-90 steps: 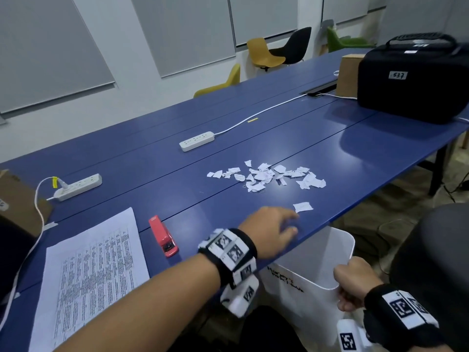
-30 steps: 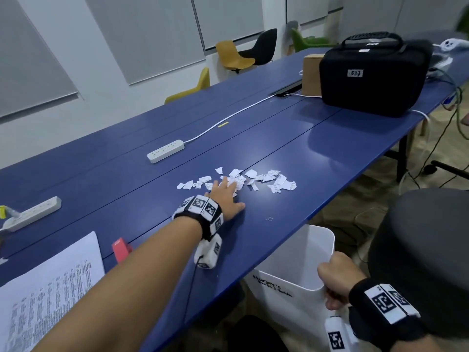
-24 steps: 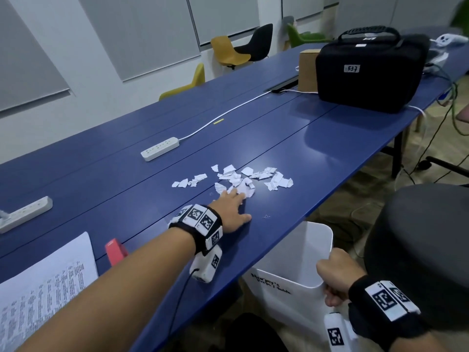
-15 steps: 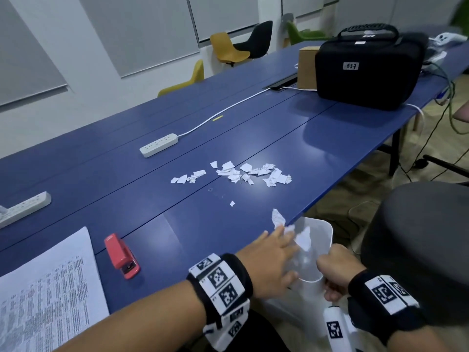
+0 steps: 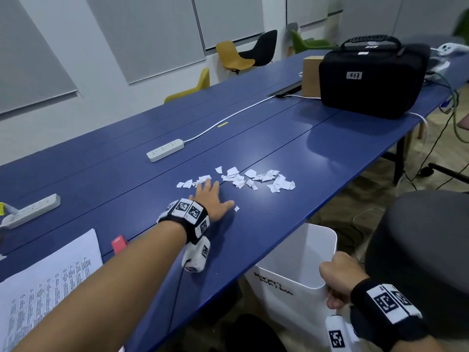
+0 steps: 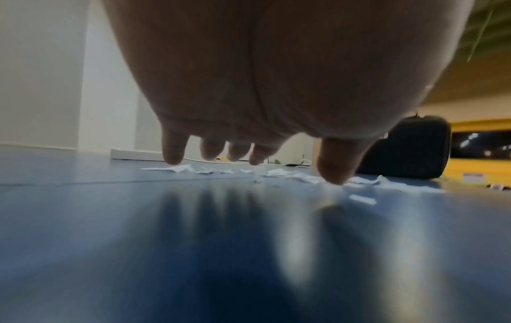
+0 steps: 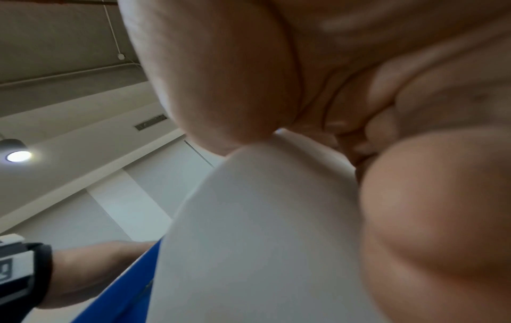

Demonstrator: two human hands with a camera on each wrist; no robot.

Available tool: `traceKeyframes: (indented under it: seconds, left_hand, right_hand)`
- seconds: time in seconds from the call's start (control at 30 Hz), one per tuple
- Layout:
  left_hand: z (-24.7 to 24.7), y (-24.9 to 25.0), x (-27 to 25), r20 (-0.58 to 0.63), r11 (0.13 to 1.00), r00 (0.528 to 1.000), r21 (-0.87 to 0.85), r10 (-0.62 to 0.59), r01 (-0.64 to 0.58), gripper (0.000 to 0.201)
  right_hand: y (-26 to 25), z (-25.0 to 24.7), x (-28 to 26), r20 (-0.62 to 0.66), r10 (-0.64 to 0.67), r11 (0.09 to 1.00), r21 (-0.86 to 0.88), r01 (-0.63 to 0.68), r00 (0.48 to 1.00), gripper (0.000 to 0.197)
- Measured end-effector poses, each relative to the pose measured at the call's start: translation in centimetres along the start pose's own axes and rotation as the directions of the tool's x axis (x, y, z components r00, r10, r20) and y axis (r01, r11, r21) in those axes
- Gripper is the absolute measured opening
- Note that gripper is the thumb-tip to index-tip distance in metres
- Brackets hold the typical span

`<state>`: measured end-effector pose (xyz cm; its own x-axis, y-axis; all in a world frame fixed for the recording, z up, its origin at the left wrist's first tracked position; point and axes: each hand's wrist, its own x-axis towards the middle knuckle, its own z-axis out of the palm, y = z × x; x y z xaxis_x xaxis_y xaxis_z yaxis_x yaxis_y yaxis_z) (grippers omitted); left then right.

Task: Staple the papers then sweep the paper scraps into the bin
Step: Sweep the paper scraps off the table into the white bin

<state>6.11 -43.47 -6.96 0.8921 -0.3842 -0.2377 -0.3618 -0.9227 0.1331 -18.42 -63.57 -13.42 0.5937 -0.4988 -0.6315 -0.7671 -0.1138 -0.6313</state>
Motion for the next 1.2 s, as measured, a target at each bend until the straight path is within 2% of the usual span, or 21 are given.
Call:
traceKeyframes:
  seconds: [0.1, 0.27, 0.33, 0.47, 0.53, 0.6, 0.63, 0.7, 0.77, 0.83, 0.93, 1.0, 1.07, 1.2]
  left_hand:
    - [0.5, -0.7, 0.8, 0.118, 0.997, 0.993, 0.079, -0.008, -0.001, 0.086]
    - [1.9, 3.4, -3.8, 0.225, 0.957, 0.946, 0.122, 0.233, -0.264, 0.079]
    - [2.9, 5.5, -6.8, 0.27, 0.906, 0.894, 0.135, 0.357, -0.402, 0.08]
    - [4.8, 9.2, -12.6, 0.353, 0.776, 0.758, 0.124, 0.548, -0.618, 0.078]
    - [4.9, 10.6, -14.5, 0.4, 0.736, 0.69, 0.053, 0.604, -0.675, 0.076]
    - [4.8, 11.2, -14.6, 0.39, 0.73, 0.655, -0.067, 0.647, -0.681, 0.074]
    - [4.4, 11.3, -14.1, 0.334, 0.732, 0.667, -0.116, 0.666, -0.672, 0.074]
    - [3.3, 11.3, -12.1, 0.135, 0.739, 0.728, -0.187, 0.672, -0.647, 0.069]
    - [1.3, 11.0, -9.1, -0.04, 0.775, 0.799, -0.22, 0.6, -0.593, 0.06]
    - [-0.7, 10.2, -5.3, -0.117, 0.84, 0.873, -0.238, 0.474, -0.488, 0.059]
    - [-1.8, 8.1, 1.1, -0.101, 0.957, 0.966, -0.151, 0.236, -0.249, 0.066]
    - [-1.5, 6.8, 3.9, -0.023, 0.992, 0.993, -0.034, 0.119, -0.12, 0.067]
    - [-1.0, 6.2, 4.9, 0.058, 0.995, 0.994, 0.037, 0.093, -0.095, 0.06]
    - [0.6, 6.9, 4.2, 0.098, 0.983, 0.981, 0.064, 0.165, -0.172, 0.063]
  right_hand:
    - [0.1, 0.2, 0.0, 0.003, 0.007, 1.0, 0.023, -0.007, 1.0, 0.01]
    - [0.1, 0.2, 0.1, 0.006, 0.002, 1.0, 0.02, -0.002, 1.0, 0.01]
    - [0.1, 0.1, 0.0, 0.006, -0.005, 1.0, 0.007, 0.005, 1.0, 0.01]
    - [0.2, 0.1, -0.1, 0.003, -0.03, 1.0, -0.001, 0.03, 1.0, 0.014]
    - [0.2, 0.0, -0.3, 0.007, -0.034, 0.999, 0.007, 0.034, 0.999, 0.017]
    - [0.3, -0.3, -0.4, 0.005, -0.031, 0.999, 0.01, 0.031, 1.0, 0.016]
    - [0.3, -0.5, -0.4, 0.002, -0.027, 1.0, 0.017, 0.027, 1.0, 0.016]
    - [0.4, -0.7, -0.1, -0.008, -0.01, 0.999, 0.034, 0.011, 1.0, 0.016]
    - [0.5, -0.9, 0.4, -0.019, 0.011, 0.999, 0.043, -0.01, 1.0, 0.022]
    - [0.6, -0.9, 1.0, -0.038, 0.022, 0.998, 0.063, -0.019, 0.999, 0.03]
    - [0.6, -0.8, 1.7, -0.076, 0.029, 0.997, 0.072, -0.024, 0.997, 0.036]
    - [0.5, -0.7, 1.9, -0.099, 0.037, 0.997, 0.076, -0.03, 0.994, 0.036]
    - [0.3, -0.4, 1.9, -0.109, 0.048, 0.995, 0.096, -0.038, 0.993, 0.037]
    - [0.1, -0.1, 1.8, -0.105, 0.053, 0.992, 0.123, -0.04, 0.993, 0.037]
